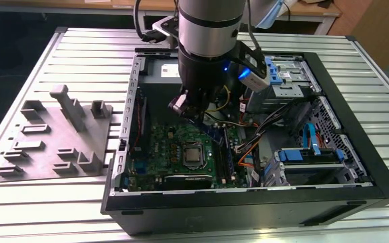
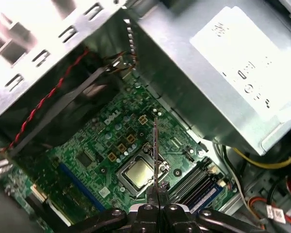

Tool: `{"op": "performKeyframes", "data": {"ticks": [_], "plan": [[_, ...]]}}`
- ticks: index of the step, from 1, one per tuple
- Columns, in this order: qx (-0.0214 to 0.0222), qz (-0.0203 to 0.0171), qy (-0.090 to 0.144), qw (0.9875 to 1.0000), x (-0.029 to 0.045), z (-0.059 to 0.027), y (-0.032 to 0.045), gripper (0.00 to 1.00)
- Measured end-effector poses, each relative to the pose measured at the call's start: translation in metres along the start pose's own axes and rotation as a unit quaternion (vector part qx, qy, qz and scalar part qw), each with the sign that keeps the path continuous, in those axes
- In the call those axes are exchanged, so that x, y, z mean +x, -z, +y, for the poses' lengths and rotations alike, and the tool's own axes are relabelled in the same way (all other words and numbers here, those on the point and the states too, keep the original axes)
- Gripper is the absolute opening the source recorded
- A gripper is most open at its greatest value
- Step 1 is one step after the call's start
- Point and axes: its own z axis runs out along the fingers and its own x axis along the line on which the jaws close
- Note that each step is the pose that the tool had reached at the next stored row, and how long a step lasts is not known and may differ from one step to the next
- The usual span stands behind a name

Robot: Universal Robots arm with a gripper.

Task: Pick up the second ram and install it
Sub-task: 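Insert the second ram into the second slot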

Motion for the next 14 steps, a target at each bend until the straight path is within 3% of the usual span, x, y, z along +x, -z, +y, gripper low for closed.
{"op": "performKeyframes", "data": {"ticks": [4, 7, 11, 14], "plan": [[0.0005, -0.0010, -0.036, 0.9993, 0.0000, 0.0000, -0.0010, 0.12], [0.0010, -0.0018, -0.063, 0.9980, 0.0000, 0.0000, -0.0017, 0.12], [0.0015, -0.0029, -0.099, 0.9951, 0.0000, -0.0001, -0.0029, 0.12], [0.0020, -0.0037, -0.127, 0.9919, 0.0000, -0.0001, -0.0038, 0.12]]}}
